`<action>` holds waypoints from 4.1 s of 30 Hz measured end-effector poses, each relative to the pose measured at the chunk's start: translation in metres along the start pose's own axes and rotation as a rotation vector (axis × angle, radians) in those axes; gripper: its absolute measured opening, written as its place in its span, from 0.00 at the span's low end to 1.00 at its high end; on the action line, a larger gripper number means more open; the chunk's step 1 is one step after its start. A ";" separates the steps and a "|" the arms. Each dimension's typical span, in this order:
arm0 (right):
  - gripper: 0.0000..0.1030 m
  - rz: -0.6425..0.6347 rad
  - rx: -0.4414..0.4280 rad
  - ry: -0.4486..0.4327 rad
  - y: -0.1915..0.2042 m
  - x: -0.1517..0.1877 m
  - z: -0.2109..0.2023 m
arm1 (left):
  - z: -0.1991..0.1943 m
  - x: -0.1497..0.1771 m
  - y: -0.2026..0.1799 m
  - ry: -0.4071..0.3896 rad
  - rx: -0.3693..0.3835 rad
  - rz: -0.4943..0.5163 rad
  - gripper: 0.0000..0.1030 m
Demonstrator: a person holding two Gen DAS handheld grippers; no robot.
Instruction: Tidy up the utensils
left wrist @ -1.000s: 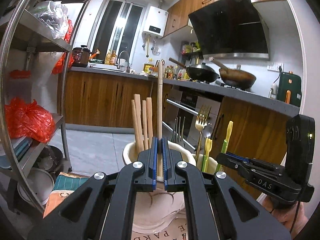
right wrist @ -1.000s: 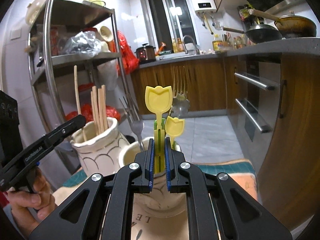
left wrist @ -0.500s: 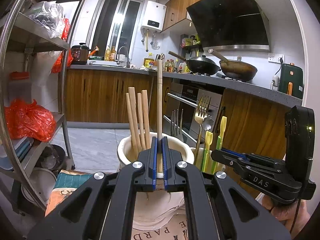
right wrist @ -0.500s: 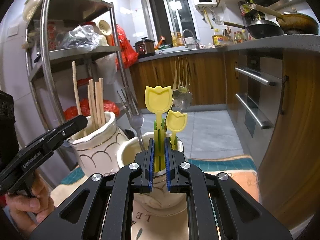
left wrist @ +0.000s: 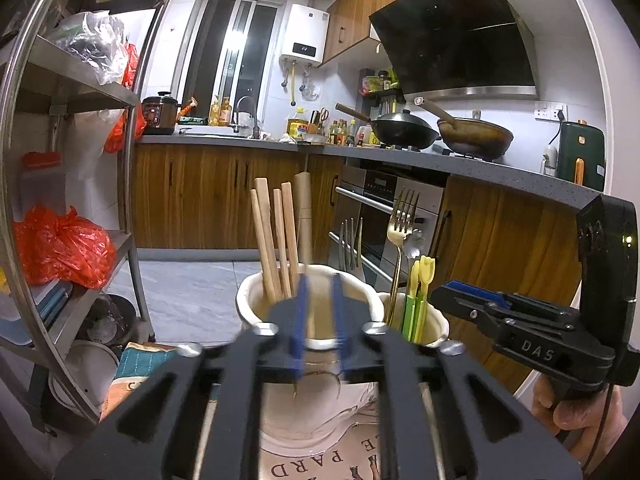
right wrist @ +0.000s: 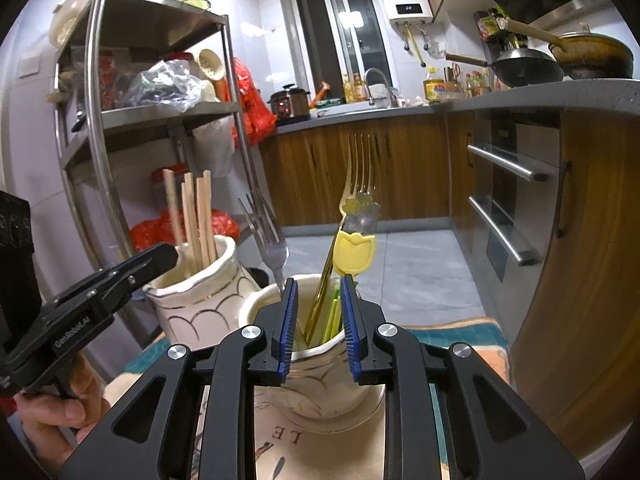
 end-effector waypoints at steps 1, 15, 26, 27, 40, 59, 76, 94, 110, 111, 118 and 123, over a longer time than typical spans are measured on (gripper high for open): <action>0.24 0.000 0.000 -0.006 0.000 -0.001 -0.003 | -0.002 0.000 0.001 -0.007 -0.001 0.001 0.29; 0.47 -0.009 -0.009 -0.073 0.007 0.002 -0.052 | -0.053 0.000 -0.005 -0.103 -0.028 0.010 0.87; 0.75 -0.033 0.014 -0.113 0.012 0.020 -0.085 | -0.081 0.019 -0.012 -0.121 -0.101 0.028 0.95; 0.79 -0.038 0.019 -0.122 0.012 0.022 -0.087 | -0.082 0.021 -0.013 -0.122 -0.109 0.030 0.95; 0.91 -0.067 0.031 -0.153 0.013 0.028 -0.099 | -0.086 0.026 -0.020 -0.101 -0.125 0.038 0.95; 0.91 -0.088 0.020 -0.151 0.019 0.029 -0.100 | -0.092 0.026 -0.023 -0.109 -0.144 0.053 0.95; 0.92 -0.092 0.019 -0.151 0.020 0.029 -0.100 | -0.090 0.026 -0.024 -0.101 -0.137 0.059 0.95; 0.92 -0.093 0.016 -0.150 0.021 0.029 -0.100 | -0.090 0.026 -0.025 -0.100 -0.136 0.061 0.95; 0.92 -0.092 0.018 -0.150 0.022 0.029 -0.100 | -0.089 0.026 -0.024 -0.101 -0.138 0.061 0.95; 0.92 -0.091 0.018 -0.150 0.022 0.029 -0.099 | -0.089 0.026 -0.024 -0.099 -0.137 0.060 0.95; 0.92 -0.092 0.018 -0.150 0.022 0.029 -0.099 | -0.088 0.026 -0.025 -0.102 -0.131 0.061 0.95; 0.92 -0.092 0.019 -0.149 0.022 0.029 -0.099 | -0.088 0.027 -0.022 -0.096 -0.130 0.054 0.95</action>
Point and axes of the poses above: each gripper's, at about its wrist camera, not at the fingertips, and z roughly the way its jaws point, y to its left, x to its underside, the point moved 3 cm from there along z, roughly the way its jaws point, and after that the axes turned 2 degrees about x, right-handed, at the moved point
